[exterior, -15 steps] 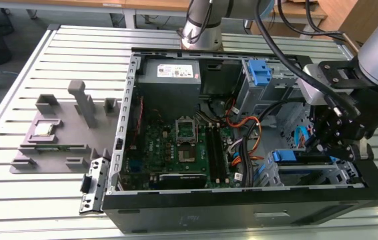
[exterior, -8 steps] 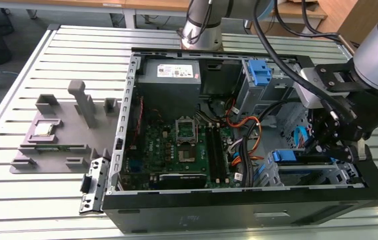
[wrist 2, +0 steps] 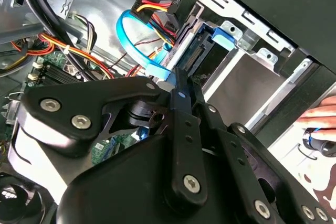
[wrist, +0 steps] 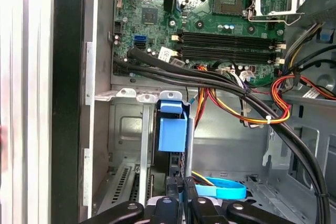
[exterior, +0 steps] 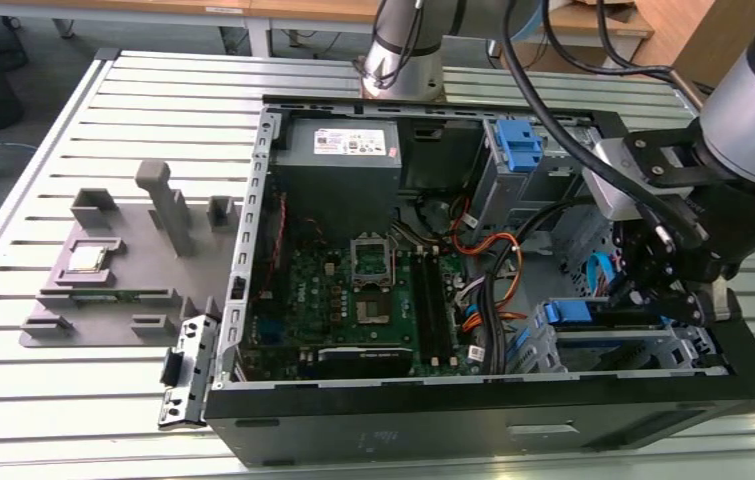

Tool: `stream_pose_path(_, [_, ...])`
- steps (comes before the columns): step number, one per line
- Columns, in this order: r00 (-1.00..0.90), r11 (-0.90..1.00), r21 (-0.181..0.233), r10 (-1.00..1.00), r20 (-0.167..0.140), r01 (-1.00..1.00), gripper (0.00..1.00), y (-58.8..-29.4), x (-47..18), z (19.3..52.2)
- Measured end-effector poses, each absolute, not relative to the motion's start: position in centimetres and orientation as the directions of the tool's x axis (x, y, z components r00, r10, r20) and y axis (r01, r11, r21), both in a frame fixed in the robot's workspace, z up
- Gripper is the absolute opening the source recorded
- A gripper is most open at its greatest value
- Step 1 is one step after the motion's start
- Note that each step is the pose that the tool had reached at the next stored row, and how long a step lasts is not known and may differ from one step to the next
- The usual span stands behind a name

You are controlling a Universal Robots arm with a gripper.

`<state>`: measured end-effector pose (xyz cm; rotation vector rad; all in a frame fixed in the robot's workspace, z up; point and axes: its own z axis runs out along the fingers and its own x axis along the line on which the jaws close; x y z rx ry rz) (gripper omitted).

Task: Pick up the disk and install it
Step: 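Insert the first disk wire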

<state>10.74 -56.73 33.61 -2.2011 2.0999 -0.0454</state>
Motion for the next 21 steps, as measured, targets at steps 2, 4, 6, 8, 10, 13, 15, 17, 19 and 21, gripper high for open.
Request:
stream_pose_path(2, [0.054, -0.049, -0.096, -0.997, -0.047, -0.994, 0.16, -56.73, 10.69, 33.60])
stream_pose_path(4, [0.058, -0.053, -0.099, -0.997, -0.046, -0.994, 0.16, -56.75, 10.63, 33.59])
stream_pose_path(6, [0.061, -0.056, -0.102, -0.997, -0.046, -0.993, 0.16, -56.76, 10.55, 33.56])
stream_pose_path(8, [0.063, -0.058, -0.103, -0.997, -0.046, -0.993, 0.16, -56.77, 10.47, 33.51])
stream_pose_path(10, [0.065, -0.060, -0.105, -0.997, -0.046, -0.993, 0.16, -56.77, 10.41, 33.48])
stream_pose_path(13, [0.067, -0.061, -0.106, -0.997, -0.046, -0.993, 0.16, -56.77, 10.38, 33.40])
stream_pose_path(15, [0.067, -0.061, -0.106, -0.997, -0.046, -0.993, 0.16, -56.77, 10.37, 33.40])
stream_pose_path(17, [0.067, -0.062, -0.106, -0.997, -0.046, -0.993, 0.16, -56.77, 10.37, 33.39])
stream_pose_path(19, [0.067, -0.062, -0.106, -0.997, -0.046, -0.992, 0.16, -56.77, 10.37, 33.30])
stream_pose_path(21, [0.067, -0.062, -0.106, -0.997, -0.046, -0.992, 0.16, -56.77, 10.37, 33.10])
